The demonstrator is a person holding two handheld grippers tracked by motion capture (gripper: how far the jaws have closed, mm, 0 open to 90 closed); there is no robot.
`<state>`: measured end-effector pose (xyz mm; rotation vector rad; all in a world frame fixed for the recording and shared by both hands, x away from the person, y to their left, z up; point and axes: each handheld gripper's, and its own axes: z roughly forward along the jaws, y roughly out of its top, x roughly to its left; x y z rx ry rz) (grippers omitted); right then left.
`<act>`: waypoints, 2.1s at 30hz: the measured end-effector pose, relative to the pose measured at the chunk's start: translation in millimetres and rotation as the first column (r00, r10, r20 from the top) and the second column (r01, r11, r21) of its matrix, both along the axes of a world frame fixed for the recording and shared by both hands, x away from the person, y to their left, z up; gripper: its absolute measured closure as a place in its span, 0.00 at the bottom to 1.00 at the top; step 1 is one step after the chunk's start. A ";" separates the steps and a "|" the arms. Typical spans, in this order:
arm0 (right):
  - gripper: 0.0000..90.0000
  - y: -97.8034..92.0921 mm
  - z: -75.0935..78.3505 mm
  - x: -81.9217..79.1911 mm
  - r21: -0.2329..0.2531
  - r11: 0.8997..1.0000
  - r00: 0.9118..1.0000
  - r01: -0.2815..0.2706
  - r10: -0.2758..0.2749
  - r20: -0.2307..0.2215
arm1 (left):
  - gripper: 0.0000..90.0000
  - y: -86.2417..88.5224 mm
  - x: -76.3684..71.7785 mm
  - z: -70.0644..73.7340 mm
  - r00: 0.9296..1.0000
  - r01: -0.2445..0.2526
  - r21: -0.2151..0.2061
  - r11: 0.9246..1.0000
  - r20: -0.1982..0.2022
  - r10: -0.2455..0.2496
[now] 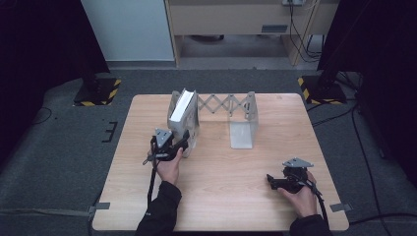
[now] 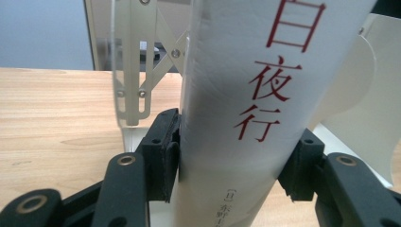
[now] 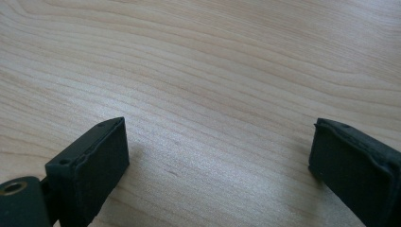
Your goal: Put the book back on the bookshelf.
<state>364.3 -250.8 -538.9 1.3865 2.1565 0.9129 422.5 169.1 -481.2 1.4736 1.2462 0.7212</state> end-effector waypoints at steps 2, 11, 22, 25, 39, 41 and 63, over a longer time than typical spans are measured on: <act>0.07 -0.1 0.0 0.0 -0.001 1.000 1.000 -0.002 0.002 0.000 | 0.52 -3.3 3.7 -0.2 1.000 -0.012 -0.003 1.000 0.000 0.012; 0.07 0.0 0.0 -0.1 0.000 1.000 1.000 -0.001 0.001 -0.001 | 0.50 -7.0 10.8 1.8 1.000 0.022 0.026 0.999 -0.018 -0.022; 0.07 -0.1 0.0 -0.1 -0.002 1.000 1.000 -0.002 0.002 0.000 | 0.57 9.9 -15.0 1.9 0.994 0.106 0.043 0.993 -0.041 -0.104; 0.07 -0.1 0.0 0.0 -0.001 1.000 1.000 -0.001 0.001 0.000 | 0.57 9.4 -14.1 1.9 0.994 0.107 0.043 0.993 -0.042 -0.106; 0.07 0.0 0.0 0.0 0.000 1.000 1.000 0.000 0.000 0.000 | 0.55 -5.9 -1.8 1.0 0.995 0.088 0.062 0.994 -0.045 -0.085; 0.07 0.0 0.0 0.0 0.000 1.000 1.000 0.000 0.000 0.000 | 0.55 -8.9 1.0 1.5 0.995 0.088 0.058 0.994 -0.053 -0.085; 0.07 -0.1 0.0 0.0 -0.001 1.000 1.000 -0.002 0.002 0.000 | 0.44 -3.5 -2.9 7.8 0.979 0.182 0.037 0.983 -0.097 -0.178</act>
